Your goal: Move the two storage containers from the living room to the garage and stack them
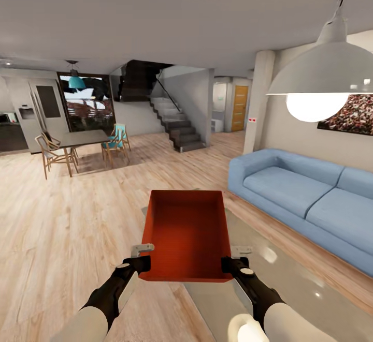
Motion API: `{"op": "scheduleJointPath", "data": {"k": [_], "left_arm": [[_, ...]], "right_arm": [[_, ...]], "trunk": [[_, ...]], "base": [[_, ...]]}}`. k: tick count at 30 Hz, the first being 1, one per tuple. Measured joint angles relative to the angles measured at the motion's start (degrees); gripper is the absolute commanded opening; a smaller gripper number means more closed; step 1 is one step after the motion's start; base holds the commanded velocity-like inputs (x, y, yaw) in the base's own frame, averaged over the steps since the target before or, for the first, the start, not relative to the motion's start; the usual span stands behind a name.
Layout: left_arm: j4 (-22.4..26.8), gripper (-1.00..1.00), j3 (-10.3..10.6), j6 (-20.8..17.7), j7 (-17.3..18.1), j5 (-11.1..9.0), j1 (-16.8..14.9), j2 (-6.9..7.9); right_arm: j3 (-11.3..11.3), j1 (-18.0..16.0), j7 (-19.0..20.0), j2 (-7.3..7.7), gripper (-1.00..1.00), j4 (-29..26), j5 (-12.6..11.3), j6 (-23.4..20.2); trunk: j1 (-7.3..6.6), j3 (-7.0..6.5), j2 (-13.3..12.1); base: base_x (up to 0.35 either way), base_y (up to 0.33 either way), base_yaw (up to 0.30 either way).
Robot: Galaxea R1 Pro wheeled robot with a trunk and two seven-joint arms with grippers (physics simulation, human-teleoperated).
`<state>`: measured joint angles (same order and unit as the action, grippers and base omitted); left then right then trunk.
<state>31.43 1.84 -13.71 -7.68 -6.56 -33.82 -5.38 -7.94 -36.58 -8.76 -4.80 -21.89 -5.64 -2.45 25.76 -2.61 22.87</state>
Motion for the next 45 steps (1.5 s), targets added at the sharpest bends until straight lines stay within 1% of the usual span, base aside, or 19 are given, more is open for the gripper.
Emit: {"op": "scheduleJointPath", "data": {"k": [45], "left_arm": [[0.0,-1.00,0.0,0.0,0.0,0.0,0.0,0.00]], "right_arm": [[0.0,0.0,0.0,0.00,-1.00,0.0,0.0,0.0]], "trunk": [[0.00,0.00,0.0]], "base": [[0.000,0.000,0.271]]}}
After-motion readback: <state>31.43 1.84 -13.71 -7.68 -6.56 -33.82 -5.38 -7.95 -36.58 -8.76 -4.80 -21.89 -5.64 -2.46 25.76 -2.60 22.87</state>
